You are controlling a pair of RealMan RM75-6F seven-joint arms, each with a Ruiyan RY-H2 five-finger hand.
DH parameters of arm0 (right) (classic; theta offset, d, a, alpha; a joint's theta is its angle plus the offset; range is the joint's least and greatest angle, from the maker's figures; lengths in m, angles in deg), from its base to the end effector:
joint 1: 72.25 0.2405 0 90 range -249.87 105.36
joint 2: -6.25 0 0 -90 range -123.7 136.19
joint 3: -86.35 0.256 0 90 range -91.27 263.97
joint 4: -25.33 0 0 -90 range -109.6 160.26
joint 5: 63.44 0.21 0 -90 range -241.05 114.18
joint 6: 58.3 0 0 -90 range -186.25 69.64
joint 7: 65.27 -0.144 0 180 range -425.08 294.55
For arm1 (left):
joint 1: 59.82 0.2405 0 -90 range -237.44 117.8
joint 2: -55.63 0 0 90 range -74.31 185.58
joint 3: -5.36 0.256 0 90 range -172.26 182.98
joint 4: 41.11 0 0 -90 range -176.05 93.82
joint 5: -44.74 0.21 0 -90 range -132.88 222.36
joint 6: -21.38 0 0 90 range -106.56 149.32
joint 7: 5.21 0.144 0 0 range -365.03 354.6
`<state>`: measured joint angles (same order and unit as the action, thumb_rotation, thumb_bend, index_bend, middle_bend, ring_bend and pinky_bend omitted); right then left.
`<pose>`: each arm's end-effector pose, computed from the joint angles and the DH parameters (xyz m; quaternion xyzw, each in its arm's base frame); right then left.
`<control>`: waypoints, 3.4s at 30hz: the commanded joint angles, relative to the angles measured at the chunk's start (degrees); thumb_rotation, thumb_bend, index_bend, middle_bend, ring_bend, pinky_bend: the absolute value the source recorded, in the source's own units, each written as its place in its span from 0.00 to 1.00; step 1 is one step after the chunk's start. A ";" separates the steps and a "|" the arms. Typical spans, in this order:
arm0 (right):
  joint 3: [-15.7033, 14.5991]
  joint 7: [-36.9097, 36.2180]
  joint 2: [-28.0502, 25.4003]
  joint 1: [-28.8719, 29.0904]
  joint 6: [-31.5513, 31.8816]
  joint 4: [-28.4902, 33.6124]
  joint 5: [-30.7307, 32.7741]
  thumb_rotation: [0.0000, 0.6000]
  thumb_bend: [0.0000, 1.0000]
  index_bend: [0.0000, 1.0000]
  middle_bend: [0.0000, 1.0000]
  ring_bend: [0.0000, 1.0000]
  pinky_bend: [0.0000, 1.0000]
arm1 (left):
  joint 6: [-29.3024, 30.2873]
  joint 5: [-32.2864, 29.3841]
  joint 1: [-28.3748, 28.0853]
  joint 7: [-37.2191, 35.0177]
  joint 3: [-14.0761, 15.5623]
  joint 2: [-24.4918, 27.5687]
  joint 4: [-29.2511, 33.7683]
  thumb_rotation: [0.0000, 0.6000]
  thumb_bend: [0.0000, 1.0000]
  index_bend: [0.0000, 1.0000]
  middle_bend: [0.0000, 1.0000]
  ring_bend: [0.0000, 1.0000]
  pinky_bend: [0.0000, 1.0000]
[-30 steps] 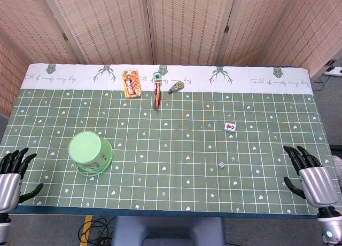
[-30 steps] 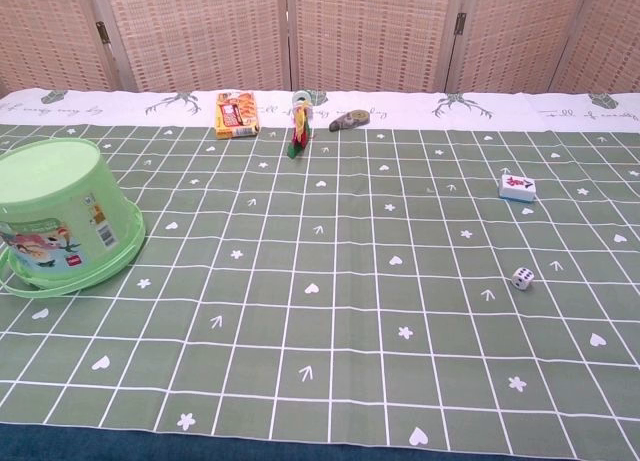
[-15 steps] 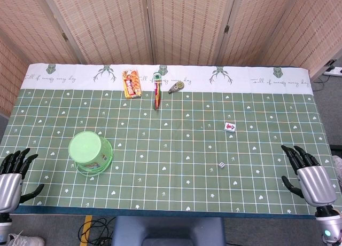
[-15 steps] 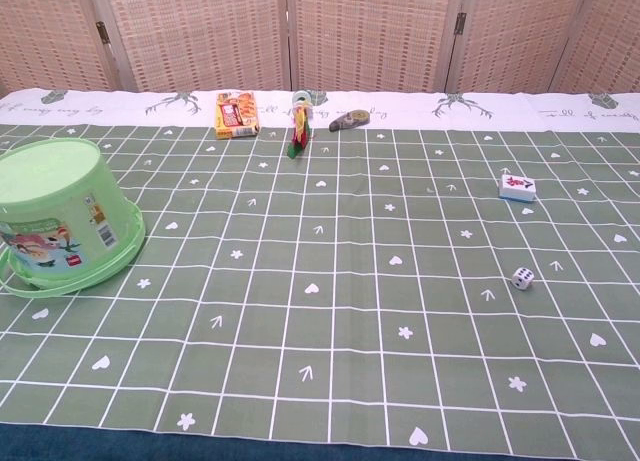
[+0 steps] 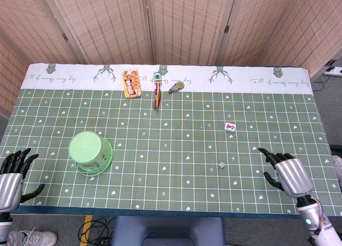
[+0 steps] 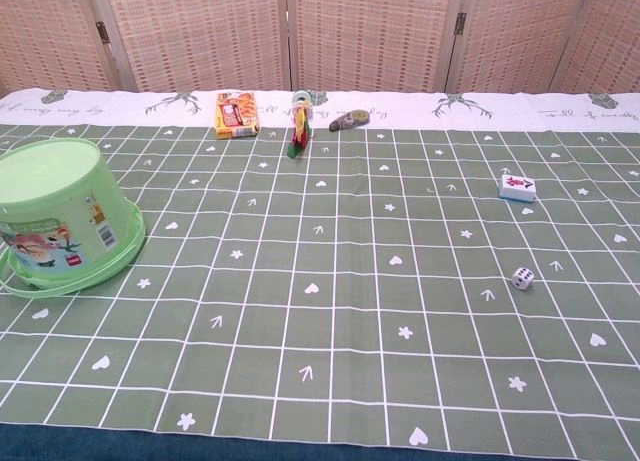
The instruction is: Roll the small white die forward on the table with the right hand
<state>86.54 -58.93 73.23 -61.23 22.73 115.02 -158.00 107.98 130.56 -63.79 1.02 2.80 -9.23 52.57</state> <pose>-0.2840 -0.2005 0.1231 0.6982 -0.3133 0.3771 0.5217 -0.3073 0.1747 0.1557 -0.6006 -0.3653 -0.3688 0.6081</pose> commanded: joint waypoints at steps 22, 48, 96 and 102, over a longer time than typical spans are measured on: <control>2.17 5.55 13.82 15.37 -24.93 -8.49 8.07 1.00 0.26 0.40 0.93 0.99 0.95 | 0.36 -1.36 1.19 -1.42 0.30 0.43 -1.17 1.00 0.22 0.19 0.09 0.06 0.10; 1.02 4.62 17.61 18.52 -26.89 -13.30 9.59 1.00 0.31 0.52 0.93 1.00 0.95 | 0.41 -1.75 1.44 -1.37 0.12 0.60 -1.18 1.00 0.22 0.19 0.09 0.06 0.10; -0.20 6.31 -1.93 3.84 0.95 2.75 4.63 1.00 0.32 0.11 0.30 0.30 0.45 | 1.10 -1.36 1.35 -0.39 -0.45 1.37 0.14 1.00 0.22 0.19 0.09 0.06 0.10; -1.59 4.28 -4.54 0.05 4.55 4.47 3.94 1.00 0.33 0.11 0.22 0.19 0.34 | 1.61 -0.56 1.25 -0.53 -0.47 0.97 0.08 1.00 0.22 0.19 0.09 0.06 0.10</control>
<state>85.38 -53.97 69.25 -60.24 26.31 119.17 -153.89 109.54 129.95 -62.54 0.49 2.30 -8.23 52.65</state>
